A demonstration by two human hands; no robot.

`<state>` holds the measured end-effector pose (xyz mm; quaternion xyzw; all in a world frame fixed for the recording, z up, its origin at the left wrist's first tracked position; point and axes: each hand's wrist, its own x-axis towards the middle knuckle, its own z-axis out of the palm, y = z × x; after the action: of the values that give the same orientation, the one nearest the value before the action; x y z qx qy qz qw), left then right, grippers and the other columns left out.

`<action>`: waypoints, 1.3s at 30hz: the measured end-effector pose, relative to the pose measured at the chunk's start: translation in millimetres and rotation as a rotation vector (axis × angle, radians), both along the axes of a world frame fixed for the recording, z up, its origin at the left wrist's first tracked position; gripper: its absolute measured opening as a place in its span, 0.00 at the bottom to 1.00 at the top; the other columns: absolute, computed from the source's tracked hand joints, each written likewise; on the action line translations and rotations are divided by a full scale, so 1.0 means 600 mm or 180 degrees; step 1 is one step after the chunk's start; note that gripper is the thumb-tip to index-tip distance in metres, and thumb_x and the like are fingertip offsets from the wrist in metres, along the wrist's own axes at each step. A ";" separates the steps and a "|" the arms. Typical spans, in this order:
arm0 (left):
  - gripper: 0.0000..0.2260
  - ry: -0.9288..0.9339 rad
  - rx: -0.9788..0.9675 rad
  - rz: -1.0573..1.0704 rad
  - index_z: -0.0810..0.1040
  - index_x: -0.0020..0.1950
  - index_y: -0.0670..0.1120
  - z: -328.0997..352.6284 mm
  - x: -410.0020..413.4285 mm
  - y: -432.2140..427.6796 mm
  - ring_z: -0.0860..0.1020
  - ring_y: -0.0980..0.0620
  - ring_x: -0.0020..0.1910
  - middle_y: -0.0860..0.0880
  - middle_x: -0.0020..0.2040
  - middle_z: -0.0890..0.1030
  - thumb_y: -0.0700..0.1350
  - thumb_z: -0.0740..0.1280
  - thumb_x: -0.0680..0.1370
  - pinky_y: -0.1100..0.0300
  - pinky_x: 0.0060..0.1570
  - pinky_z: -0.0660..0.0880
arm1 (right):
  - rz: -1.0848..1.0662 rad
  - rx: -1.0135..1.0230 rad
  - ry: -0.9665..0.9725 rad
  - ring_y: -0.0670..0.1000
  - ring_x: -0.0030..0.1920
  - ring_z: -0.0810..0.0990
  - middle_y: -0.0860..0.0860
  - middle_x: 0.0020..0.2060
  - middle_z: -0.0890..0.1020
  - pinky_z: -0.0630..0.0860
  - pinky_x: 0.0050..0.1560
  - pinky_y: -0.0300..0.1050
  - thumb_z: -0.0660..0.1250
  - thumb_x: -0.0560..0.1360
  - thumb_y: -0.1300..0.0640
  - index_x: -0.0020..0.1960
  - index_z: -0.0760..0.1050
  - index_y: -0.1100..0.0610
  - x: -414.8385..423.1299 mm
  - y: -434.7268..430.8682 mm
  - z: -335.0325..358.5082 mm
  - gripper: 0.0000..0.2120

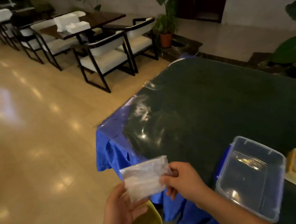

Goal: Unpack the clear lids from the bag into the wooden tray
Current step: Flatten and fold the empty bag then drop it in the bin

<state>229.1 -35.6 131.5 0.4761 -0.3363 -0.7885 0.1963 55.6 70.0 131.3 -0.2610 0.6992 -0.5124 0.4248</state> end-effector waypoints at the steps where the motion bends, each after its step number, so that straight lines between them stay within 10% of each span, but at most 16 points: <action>1: 0.12 -0.0071 0.0021 -0.0037 0.81 0.56 0.39 -0.005 0.007 0.000 0.83 0.37 0.41 0.35 0.47 0.87 0.46 0.63 0.82 0.53 0.29 0.81 | 0.0054 0.0022 -0.0089 0.55 0.26 0.80 0.56 0.25 0.81 0.78 0.27 0.46 0.69 0.75 0.65 0.45 0.79 0.61 -0.002 -0.007 -0.004 0.01; 10: 0.06 -0.0637 -0.0424 0.0909 0.80 0.54 0.33 -0.076 0.061 0.018 0.81 0.50 0.27 0.41 0.33 0.82 0.35 0.65 0.82 0.61 0.23 0.78 | 0.0693 0.0444 -0.1111 0.57 0.43 0.84 0.58 0.46 0.85 0.82 0.39 0.50 0.66 0.80 0.48 0.56 0.79 0.59 -0.028 -0.073 -0.047 0.15; 15: 0.04 -0.0849 -0.0171 0.1415 0.79 0.53 0.39 -0.120 0.106 0.029 0.84 0.48 0.30 0.43 0.38 0.85 0.36 0.65 0.82 0.60 0.25 0.78 | 0.1087 0.0733 0.2137 0.60 0.61 0.78 0.58 0.61 0.81 0.72 0.64 0.52 0.67 0.78 0.53 0.63 0.77 0.58 -0.067 -0.123 -0.127 0.16; 20: 0.05 -0.0857 0.0130 0.1588 0.80 0.55 0.43 -0.167 0.133 0.031 0.84 0.46 0.34 0.41 0.45 0.84 0.39 0.66 0.81 0.58 0.27 0.78 | 0.1703 0.0876 0.3422 0.60 0.76 0.60 0.55 0.78 0.62 0.59 0.75 0.52 0.63 0.80 0.49 0.78 0.61 0.57 -0.081 -0.143 -0.189 0.29; 33: 0.07 -0.1758 0.0512 0.1308 0.82 0.56 0.42 -0.444 0.174 -0.001 0.78 0.46 0.36 0.41 0.46 0.83 0.41 0.69 0.79 0.60 0.27 0.67 | 0.1872 0.1324 0.4943 0.66 0.76 0.58 0.60 0.80 0.55 0.59 0.73 0.67 0.65 0.76 0.52 0.80 0.51 0.63 -0.043 -0.157 -0.301 0.39; 39: 0.06 -0.2202 0.0560 0.1151 0.83 0.44 0.45 -0.594 0.148 -0.030 0.80 0.39 0.50 0.39 0.49 0.84 0.36 0.69 0.78 0.51 0.47 0.76 | 0.1809 0.1492 0.5190 0.66 0.76 0.58 0.61 0.80 0.54 0.59 0.73 0.66 0.66 0.73 0.51 0.80 0.49 0.64 -0.038 -0.164 -0.316 0.43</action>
<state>318.1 -53.5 -225.1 0.7800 -0.2245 -0.5601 0.1655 33.0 -28.2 -58.6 -0.6139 0.7796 0.1129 -0.0509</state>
